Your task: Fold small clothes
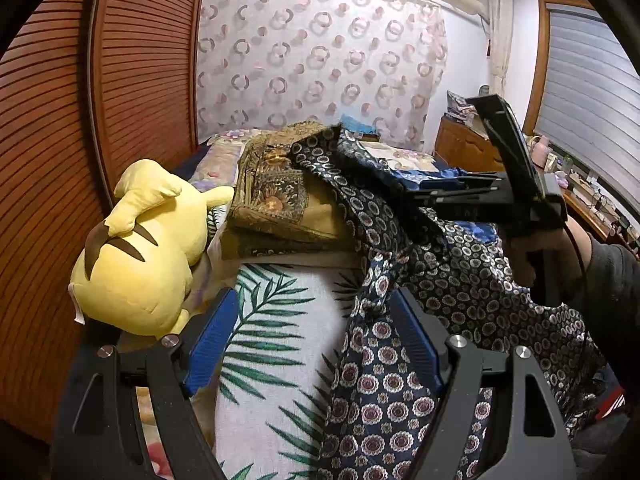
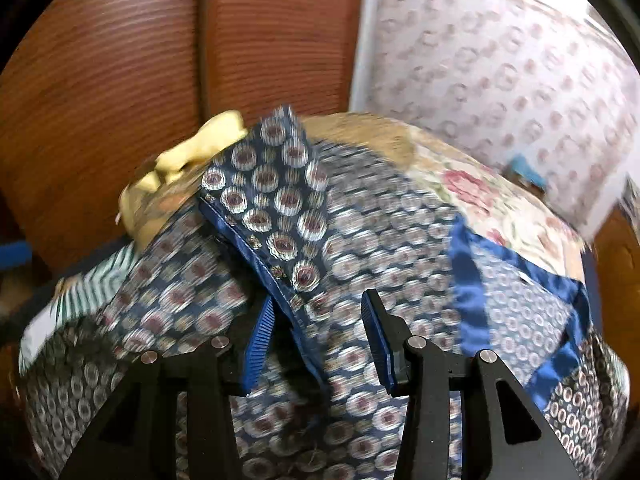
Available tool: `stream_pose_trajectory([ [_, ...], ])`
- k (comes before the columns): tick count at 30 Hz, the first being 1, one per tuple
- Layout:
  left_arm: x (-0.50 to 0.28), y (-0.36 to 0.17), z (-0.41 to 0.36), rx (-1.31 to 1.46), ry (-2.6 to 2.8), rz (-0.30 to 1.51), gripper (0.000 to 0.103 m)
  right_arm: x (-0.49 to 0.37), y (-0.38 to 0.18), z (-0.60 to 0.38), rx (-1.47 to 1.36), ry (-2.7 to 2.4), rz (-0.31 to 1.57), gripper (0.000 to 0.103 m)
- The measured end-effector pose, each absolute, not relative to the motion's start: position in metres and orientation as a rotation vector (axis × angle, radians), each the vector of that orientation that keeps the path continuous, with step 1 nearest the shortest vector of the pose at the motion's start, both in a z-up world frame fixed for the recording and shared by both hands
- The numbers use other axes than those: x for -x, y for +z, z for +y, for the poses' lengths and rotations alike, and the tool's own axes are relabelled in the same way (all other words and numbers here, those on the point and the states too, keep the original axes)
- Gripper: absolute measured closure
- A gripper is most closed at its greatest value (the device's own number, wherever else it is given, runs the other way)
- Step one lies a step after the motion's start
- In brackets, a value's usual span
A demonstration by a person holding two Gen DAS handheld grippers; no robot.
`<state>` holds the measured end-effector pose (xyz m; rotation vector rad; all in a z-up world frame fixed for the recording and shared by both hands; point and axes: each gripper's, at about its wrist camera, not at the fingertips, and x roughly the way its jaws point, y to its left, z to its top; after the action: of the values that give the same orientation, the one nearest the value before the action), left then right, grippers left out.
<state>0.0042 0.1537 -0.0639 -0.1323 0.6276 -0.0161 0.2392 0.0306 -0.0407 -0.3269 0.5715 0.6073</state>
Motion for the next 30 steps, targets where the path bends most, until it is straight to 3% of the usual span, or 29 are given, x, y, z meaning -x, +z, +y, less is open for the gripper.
stream_pose_trajectory([
  [8,-0.036,-0.059,0.15,0.124,-0.031,0.633,0.024,-0.257,-0.033,-0.006,0.242,0.528,0.579,0.057],
  [15,-0.06,-0.057,0.138,0.101,-0.047,0.639,0.024,-0.239,-0.024,-0.041,0.188,0.521,0.573,0.04],
  [30,-0.081,-0.054,0.092,0.072,-0.095,0.655,0.024,-0.153,-0.008,-0.176,0.133,0.386,0.569,0.04],
])
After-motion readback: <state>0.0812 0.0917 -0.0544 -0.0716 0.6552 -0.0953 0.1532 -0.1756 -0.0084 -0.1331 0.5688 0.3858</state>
